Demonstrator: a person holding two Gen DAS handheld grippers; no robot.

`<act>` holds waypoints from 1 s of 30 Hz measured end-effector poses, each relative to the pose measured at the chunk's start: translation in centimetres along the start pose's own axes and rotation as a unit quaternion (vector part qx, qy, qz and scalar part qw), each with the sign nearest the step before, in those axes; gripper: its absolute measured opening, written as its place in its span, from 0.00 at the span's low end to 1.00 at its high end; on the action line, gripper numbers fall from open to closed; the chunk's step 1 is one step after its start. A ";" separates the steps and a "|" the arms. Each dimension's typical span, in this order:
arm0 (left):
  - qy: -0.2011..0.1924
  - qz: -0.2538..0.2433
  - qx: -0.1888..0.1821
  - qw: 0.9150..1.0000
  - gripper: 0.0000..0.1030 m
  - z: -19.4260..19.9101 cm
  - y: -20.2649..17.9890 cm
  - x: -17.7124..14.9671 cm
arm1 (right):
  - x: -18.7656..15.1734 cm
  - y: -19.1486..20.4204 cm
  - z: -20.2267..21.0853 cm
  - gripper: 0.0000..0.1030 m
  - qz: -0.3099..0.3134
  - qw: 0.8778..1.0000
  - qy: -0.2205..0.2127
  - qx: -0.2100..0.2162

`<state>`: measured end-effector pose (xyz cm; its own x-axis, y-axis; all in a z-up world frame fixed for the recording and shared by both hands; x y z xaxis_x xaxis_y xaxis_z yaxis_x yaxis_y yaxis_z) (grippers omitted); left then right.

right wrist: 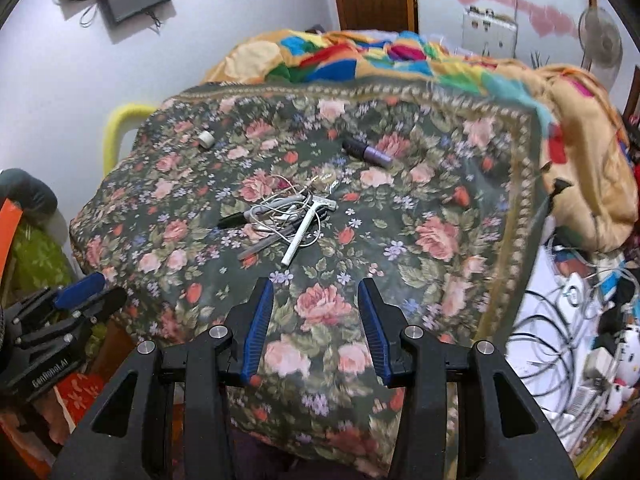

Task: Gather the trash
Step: 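Raise both open tools back toward the items on the bedspread, then grasp the white razor with the right tool while the left tool reaches for the black marker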

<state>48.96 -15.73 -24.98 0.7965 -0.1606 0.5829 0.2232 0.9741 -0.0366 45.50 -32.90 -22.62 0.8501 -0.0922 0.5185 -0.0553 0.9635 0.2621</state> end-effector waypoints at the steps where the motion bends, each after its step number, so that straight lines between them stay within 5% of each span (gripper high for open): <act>1: 0.005 -0.003 0.001 1.000 0.44 -1.1 0.0 0.1 | 0.2 0.0 -0.8 0.39 -0.004 1.000 0.005 0.003; 12: 0.056 0.000 -0.011 0.998 0.44 -9.1 0.6 -1.0 | 2.3 0.9 -11.7 0.39 -0.039 0.996 0.073 0.032; 18: 0.062 -0.010 -0.015 0.998 0.44 -10.9 0.7 -1.2 | 2.9 0.6 -15.3 0.26 -0.067 0.993 0.097 0.034; 20: 0.067 -0.020 -0.014 0.997 0.44 -11.5 0.5 -1.2 | 3.1 0.6 -15.6 0.10 -0.066 0.993 0.095 0.036; 30: 0.052 -0.043 -0.046 0.997 0.44 -12.8 -0.3 2.4 | 4.2 -1.4 -12.5 0.08 -0.041 0.998 0.043 0.009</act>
<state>57.99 -18.48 -33.99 0.8248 -0.2627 0.5006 0.3394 0.9382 -0.0670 55.64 -31.50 -30.96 0.8940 -0.1483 0.4229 0.0078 0.9487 0.3161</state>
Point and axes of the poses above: each gripper's, at about its wrist camera, not at the fingertips, and z roughly against the way its jaws point, y to its left, x to its top, the point moved 10 cm from there along -z, roughly the way its jaws point, and after that the axes turned 7 degrees about -z, right-handed, at the moved point
